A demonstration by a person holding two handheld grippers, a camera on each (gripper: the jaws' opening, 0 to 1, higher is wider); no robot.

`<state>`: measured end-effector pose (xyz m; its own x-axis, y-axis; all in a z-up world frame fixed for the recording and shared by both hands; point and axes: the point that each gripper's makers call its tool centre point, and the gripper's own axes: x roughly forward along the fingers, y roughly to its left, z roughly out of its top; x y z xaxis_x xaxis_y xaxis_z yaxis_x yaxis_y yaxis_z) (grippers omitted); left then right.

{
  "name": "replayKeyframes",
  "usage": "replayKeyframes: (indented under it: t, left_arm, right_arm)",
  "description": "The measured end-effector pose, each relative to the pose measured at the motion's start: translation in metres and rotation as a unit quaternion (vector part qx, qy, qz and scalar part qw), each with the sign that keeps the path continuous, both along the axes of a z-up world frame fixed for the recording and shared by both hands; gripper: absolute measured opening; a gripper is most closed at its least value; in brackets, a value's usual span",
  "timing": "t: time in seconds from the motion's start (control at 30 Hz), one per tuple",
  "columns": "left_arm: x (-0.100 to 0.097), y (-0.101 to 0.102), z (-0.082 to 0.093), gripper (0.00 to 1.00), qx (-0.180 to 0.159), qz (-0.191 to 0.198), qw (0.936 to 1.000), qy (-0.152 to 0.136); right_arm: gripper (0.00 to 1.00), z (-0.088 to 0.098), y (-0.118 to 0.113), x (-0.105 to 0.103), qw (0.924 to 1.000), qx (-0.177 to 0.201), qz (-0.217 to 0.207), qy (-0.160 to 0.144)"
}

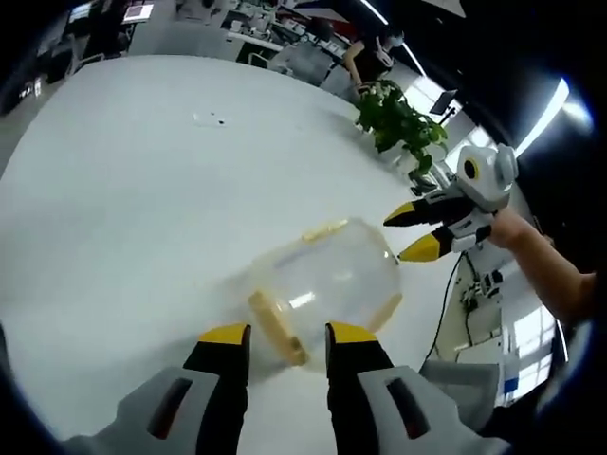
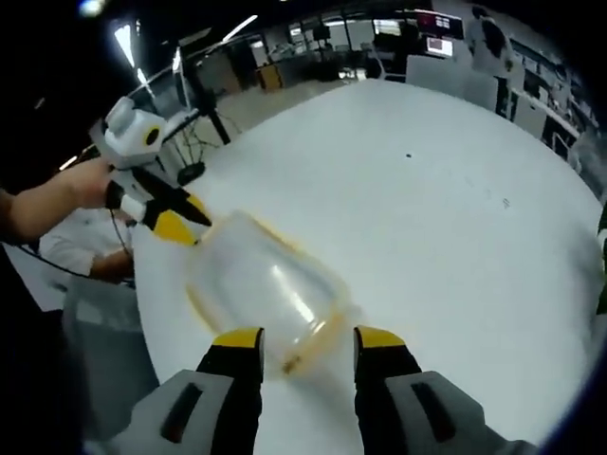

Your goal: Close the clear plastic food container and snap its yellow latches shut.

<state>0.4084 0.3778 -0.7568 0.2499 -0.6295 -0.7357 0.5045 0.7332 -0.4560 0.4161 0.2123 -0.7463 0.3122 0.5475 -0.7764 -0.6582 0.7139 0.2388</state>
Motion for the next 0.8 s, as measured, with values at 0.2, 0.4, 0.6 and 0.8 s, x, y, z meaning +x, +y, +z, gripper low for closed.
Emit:
replayKeyframes:
  t: [0.2, 0.4, 0.6, 0.8]
  left_arm:
    - [-0.001, -0.002, -0.005, 0.29, 0.008, -0.002, 1.0, -0.001]
    - [-0.005, -0.007, -0.009, 0.24, 0.001, 0.006, 1.0, 0.004]
    - [-0.003, -0.008, -0.009, 0.25, 0.002, 0.005, 0.9999, -0.012]
    - [-0.003, -0.009, -0.009, 0.24, 0.001, 0.002, 0.9998, -0.022]
  right_arm:
    - [0.36, -0.008, -0.002, -0.001, 0.9998, -0.011, -0.016, 0.002]
    - [0.27, -0.017, 0.002, -0.009, 0.9996, -0.011, -0.016, 0.022]
    - [0.26, -0.017, 0.003, -0.007, 0.998, 0.006, -0.047, 0.043]
    - [0.24, -0.016, 0.005, -0.01, 0.9979, 0.005, -0.053, 0.037]
